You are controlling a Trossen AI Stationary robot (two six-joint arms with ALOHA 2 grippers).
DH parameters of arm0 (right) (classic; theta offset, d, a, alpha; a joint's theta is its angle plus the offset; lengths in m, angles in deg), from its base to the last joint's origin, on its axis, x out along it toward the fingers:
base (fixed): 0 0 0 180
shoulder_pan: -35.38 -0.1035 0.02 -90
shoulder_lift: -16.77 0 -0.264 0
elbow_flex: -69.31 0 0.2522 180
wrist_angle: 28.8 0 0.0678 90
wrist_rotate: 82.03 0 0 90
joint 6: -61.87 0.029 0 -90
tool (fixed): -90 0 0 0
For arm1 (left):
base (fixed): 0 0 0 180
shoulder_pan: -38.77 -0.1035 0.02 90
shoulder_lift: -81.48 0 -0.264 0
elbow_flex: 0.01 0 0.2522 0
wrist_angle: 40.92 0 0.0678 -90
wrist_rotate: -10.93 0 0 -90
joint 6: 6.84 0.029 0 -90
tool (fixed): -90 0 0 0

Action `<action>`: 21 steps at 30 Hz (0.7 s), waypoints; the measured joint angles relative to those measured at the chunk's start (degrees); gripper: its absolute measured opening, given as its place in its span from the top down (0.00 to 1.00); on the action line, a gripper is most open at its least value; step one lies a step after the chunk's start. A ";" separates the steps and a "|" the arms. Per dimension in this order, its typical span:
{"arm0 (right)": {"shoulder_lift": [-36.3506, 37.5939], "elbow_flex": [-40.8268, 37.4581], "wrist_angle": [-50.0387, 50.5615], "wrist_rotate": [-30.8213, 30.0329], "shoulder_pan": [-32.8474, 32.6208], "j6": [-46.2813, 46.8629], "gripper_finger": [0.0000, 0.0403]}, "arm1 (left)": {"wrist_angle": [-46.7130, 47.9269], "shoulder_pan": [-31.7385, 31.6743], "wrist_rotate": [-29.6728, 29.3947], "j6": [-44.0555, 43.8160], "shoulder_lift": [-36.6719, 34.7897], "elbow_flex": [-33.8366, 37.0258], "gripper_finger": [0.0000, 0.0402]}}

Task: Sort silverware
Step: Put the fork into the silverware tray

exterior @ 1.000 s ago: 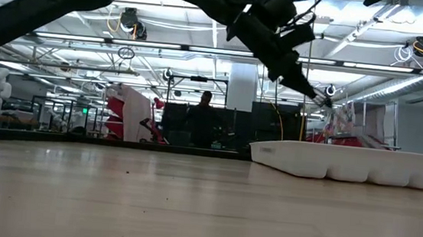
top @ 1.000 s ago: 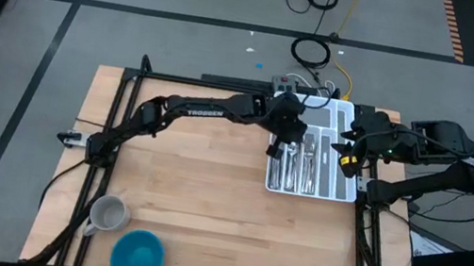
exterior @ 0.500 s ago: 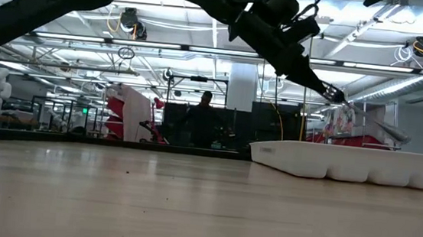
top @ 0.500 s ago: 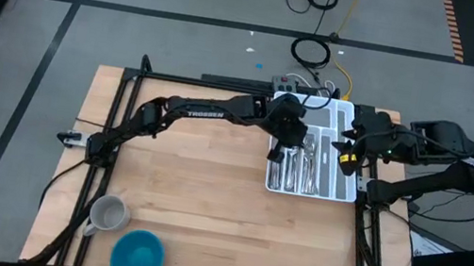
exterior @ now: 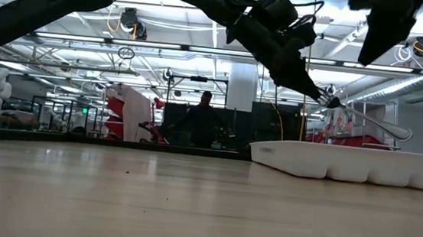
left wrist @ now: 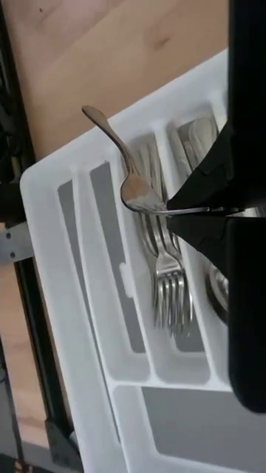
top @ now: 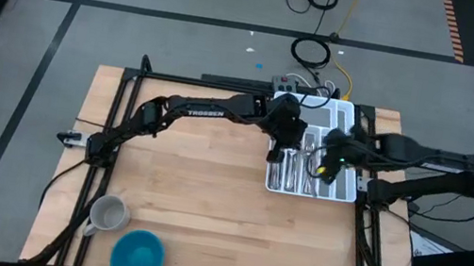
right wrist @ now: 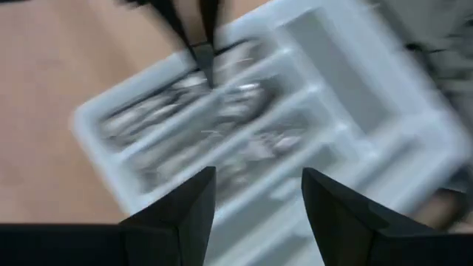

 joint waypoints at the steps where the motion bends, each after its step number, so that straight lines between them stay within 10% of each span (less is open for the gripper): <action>1: 0.01 -1.95 -3.08 2.84 0.59 -1.26 0.52 | 0.02 0.06 0.00 0.00 0.00 0.00 1.00; 8: 0.03 -9.47 -21.87 7.65 3.70 -8.14 0.43 | 2.05 0.04 0.58 0.00 -0.07 0.00 1.00; 21: -1.20 -9.55 -22.34 14.04 12.96 -16.04 0.39 | 2.13 0.22 1.44 0.28 -0.07 -1.42 1.00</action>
